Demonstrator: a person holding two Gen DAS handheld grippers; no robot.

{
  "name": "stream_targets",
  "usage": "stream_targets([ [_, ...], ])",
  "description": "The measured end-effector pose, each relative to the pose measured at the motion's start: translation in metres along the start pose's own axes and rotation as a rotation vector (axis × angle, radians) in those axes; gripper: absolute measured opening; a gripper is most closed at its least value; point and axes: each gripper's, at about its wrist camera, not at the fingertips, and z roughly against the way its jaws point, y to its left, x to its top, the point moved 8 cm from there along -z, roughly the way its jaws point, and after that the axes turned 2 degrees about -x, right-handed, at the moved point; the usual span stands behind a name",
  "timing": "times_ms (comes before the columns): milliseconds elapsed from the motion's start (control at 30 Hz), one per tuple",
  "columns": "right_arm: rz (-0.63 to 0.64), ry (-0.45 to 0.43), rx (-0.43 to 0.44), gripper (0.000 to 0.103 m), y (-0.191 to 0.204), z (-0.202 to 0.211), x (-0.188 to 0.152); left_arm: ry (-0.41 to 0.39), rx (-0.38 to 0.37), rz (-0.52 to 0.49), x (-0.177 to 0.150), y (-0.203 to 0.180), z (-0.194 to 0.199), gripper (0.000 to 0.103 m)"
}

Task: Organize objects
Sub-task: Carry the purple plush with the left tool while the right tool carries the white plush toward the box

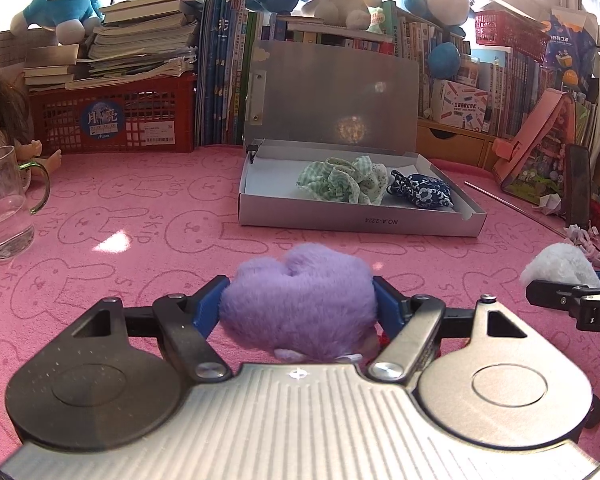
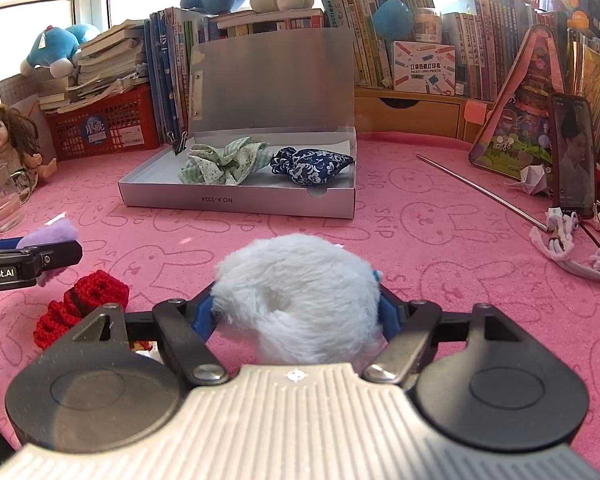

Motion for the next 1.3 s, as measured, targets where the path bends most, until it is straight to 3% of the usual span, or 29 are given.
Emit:
stream_targets([
  [500,-0.001,-0.028,-0.015,0.077,-0.008,-0.013,0.041,-0.017,-0.032,-0.006,0.033,-0.005,-0.016,0.079],
  [1300,-0.059,0.014,-0.020,0.077,-0.022,-0.054,0.075,0.010,-0.027,0.024,0.076,-0.005,-0.067,0.079],
])
